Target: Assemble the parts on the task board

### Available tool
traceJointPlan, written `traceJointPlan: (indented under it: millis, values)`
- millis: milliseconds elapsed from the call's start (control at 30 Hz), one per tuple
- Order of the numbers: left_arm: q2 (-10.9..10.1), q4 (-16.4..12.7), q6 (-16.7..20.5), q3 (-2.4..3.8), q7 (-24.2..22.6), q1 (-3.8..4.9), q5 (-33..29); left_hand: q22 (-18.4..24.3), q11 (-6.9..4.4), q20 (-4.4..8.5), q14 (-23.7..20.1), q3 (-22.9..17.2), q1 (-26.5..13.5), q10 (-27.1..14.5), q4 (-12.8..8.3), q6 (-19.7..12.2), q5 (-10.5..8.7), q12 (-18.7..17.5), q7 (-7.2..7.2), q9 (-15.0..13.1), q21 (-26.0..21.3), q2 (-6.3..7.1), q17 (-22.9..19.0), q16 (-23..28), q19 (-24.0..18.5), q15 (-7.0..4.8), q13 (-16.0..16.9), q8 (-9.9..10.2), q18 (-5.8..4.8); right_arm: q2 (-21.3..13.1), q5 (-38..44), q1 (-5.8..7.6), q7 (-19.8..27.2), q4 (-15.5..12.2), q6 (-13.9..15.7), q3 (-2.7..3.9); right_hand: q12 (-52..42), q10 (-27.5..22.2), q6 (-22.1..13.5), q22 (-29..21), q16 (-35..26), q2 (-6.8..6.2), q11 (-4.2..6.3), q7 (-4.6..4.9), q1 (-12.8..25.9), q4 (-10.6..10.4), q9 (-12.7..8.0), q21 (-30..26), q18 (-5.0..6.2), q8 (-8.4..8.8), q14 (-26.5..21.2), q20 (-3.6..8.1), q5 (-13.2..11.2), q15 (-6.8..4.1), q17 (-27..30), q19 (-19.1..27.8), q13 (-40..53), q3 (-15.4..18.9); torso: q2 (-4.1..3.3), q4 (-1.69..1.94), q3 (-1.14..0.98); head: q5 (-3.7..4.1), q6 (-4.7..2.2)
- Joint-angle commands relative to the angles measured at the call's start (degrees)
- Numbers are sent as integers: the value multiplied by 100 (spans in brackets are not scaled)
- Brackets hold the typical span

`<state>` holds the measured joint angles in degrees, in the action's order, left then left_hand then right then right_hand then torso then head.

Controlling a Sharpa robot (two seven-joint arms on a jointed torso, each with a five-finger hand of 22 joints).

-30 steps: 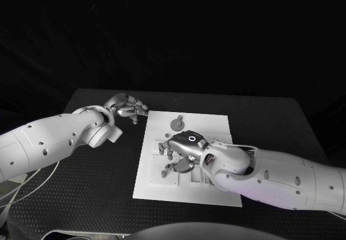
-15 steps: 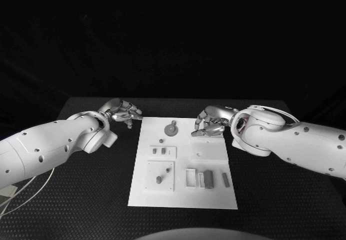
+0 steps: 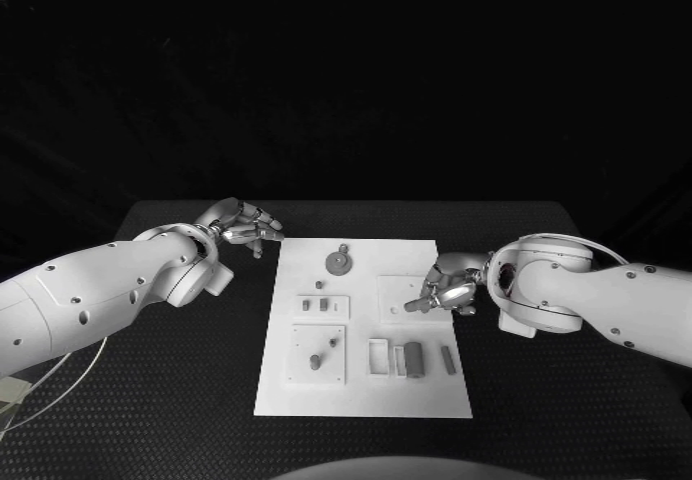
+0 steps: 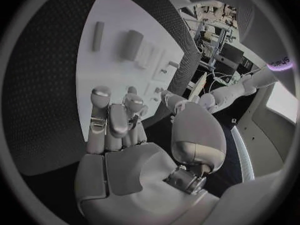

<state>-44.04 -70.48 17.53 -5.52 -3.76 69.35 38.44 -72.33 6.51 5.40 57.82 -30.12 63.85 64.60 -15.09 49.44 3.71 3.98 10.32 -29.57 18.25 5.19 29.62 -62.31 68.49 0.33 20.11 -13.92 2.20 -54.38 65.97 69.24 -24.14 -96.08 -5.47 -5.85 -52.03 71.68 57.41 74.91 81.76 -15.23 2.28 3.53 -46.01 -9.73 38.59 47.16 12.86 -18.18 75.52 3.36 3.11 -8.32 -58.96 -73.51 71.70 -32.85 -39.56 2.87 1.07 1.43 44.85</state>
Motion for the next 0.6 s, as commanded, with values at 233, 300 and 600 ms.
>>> traceJointPlan:
  millis: [233,300,600]
  values:
    - [36,15,-73,-20,-46,-4,-72,-10,11,-3,13,10,-67,-50,48,-19,-35,-1,36,8,-36,-4,8,35,21,-4,6,-36,383,53,390,-8,-418,-24,-572,-414,-249,92,190,132,105,-111,50,10,209,-375,70,121,214,-48,67,58,-30,-51,-194,26,203,65,8,-2,14,59,-18]
    - [33,10,-82,-22,-46,-5,-80,-11,12,-3,13,12,-74,-51,54,-22,-35,-1,37,10,-38,-7,8,35,21,-4,6,-35,383,74,361,-34,-422,-6,-580,-450,-269,97,196,132,109,-119,54,6,224,-437,79,135,214,-45,66,62,-29,-55,-203,35,222,88,6,3,14,72,-15]
    - [28,-1,-87,-25,-39,-6,-83,-16,12,-3,13,17,-101,-56,79,-28,-35,-2,39,14,-44,-14,11,36,23,-3,6,-36,385,308,237,-243,-448,146,-391,-523,-305,112,208,132,127,-77,61,-1,205,-558,102,177,214,-36,75,70,-29,-62,-241,48,257,150,-10,4,25,92,7]
